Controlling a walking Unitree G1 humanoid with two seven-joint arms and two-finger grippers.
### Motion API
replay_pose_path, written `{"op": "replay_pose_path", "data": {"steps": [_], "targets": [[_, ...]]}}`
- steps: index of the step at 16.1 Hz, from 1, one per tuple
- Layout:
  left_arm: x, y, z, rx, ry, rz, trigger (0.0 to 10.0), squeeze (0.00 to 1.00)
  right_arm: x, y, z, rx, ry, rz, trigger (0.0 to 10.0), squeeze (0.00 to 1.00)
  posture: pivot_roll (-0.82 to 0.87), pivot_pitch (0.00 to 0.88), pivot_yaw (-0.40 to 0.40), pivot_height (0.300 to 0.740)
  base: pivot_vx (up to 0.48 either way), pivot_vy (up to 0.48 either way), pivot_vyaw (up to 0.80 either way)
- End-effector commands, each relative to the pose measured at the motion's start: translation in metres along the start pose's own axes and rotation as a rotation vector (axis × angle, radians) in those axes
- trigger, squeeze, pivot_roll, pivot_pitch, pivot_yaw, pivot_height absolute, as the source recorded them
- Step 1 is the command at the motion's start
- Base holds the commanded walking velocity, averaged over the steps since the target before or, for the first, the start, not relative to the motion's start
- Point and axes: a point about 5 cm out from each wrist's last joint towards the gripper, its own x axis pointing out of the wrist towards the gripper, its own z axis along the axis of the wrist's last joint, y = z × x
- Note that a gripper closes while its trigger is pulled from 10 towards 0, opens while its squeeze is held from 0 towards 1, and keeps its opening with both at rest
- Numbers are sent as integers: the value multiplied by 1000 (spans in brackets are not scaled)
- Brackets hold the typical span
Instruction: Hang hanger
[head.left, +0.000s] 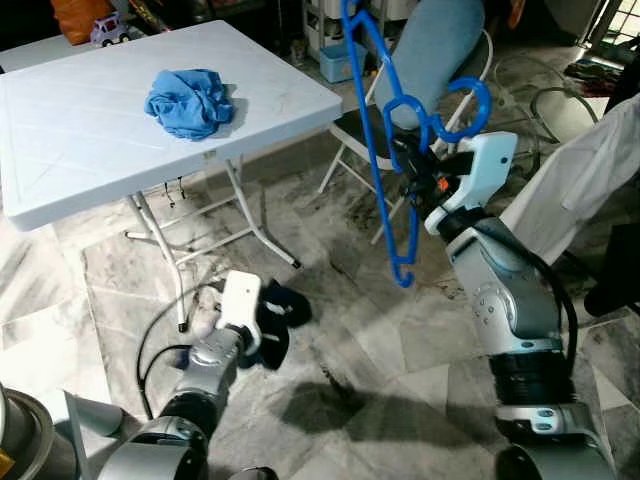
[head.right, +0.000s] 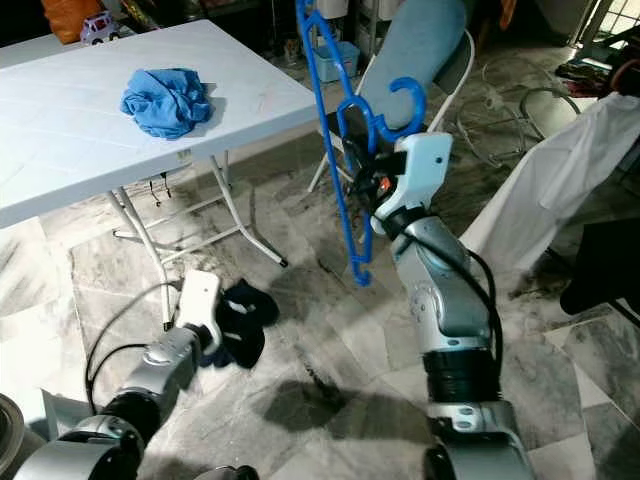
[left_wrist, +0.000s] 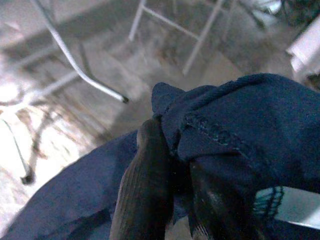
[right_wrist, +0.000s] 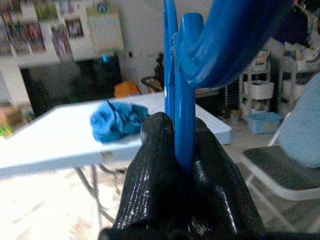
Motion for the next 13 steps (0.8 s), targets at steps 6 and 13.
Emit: {"op": "replay_pose_path", "data": {"steps": [6, 13], "targets": [[-22, 41, 40, -3, -290, 328, 0, 0, -59, -12, -44, -87, 186, -52, 10000, 0, -96, 52, 4, 740, 0, 0, 0], [-64, 46, 51, 167, -422, 278, 10000, 0, -95, -8, -86, -71, 299, -290, 10000, 0, -25, 42, 8, 740, 0, 0, 0]]}}
